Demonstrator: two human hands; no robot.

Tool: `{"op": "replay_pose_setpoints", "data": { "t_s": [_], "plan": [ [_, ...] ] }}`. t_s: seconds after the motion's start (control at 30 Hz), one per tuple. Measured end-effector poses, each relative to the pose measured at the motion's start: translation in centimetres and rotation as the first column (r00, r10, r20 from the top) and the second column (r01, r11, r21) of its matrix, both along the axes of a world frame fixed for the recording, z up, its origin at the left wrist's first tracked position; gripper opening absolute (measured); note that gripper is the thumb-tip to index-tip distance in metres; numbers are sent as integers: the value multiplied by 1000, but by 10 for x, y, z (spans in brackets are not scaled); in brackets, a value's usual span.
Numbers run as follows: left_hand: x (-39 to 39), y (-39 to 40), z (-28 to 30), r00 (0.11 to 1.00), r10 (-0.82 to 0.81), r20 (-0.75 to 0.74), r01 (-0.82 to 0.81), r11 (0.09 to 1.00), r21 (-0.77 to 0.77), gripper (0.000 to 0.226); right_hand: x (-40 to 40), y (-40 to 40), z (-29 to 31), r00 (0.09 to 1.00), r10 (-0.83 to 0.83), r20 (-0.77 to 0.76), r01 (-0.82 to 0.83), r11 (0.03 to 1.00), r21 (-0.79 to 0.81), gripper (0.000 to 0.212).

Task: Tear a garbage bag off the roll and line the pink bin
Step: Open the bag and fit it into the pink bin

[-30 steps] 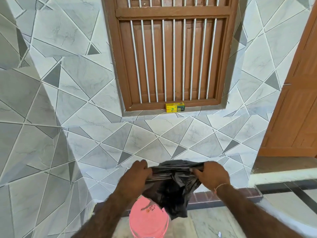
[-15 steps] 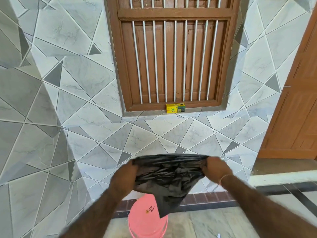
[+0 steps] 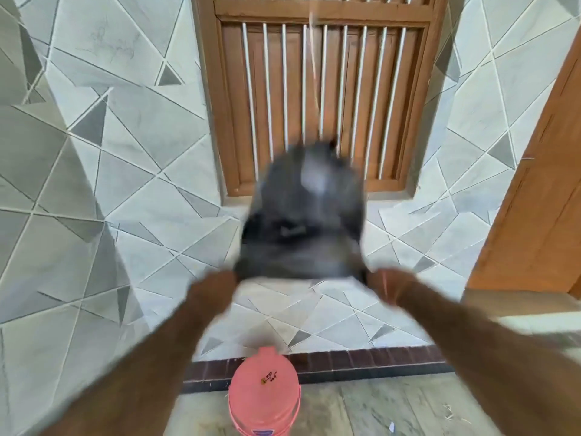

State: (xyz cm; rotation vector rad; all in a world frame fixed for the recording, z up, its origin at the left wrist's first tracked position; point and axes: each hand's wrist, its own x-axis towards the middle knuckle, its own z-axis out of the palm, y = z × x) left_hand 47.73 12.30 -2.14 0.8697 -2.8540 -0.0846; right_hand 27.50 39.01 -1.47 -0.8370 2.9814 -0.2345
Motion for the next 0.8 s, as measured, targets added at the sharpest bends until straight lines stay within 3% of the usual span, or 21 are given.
{"op": "replay_pose_setpoints", "data": {
  "t_s": [0.03,0.1,0.2,0.33,0.47,0.53,0.57,0.63,0.67,0.73,0.8],
  "plan": [
    [15,10,-34,950,-87,299,109,992,-59,38,5,10,-44,970,-41,242,-22,967,253,39],
    [31,2,-92,926,-83,369,65,996,61,40,7,30,-93,960,-28,278,-96,902,422,39],
    [36,-7,-109,938,-19,347,-34,989,146,42,3,33,-107,980,-26,198,-48,933,357,38],
    [13,-1,-91,986,155,65,-166,960,226,33,5,9,-89,966,-161,202,169,985,-24,49],
    [8,8,-90,941,305,-145,-236,901,365,40,6,4,-95,983,-158,90,167,980,-104,29],
    [13,12,-94,969,243,-50,-220,935,277,42,8,6,-103,990,-103,91,108,993,-52,31],
    [17,15,-97,987,130,97,-148,969,200,43,7,10,-106,994,-73,83,74,997,-10,35],
    [29,17,-100,904,-67,423,20,993,114,44,-2,21,-110,998,-7,69,-1,993,120,41],
    [34,11,-98,860,-79,504,42,995,86,41,-9,26,-110,997,25,73,-38,981,190,44],
    [36,-4,-89,854,26,520,-52,998,35,38,-22,31,-104,993,38,110,-66,962,266,46],
    [28,-9,-68,942,130,310,-159,985,70,38,-35,28,-90,998,49,50,-56,987,151,44]
  ]
}}
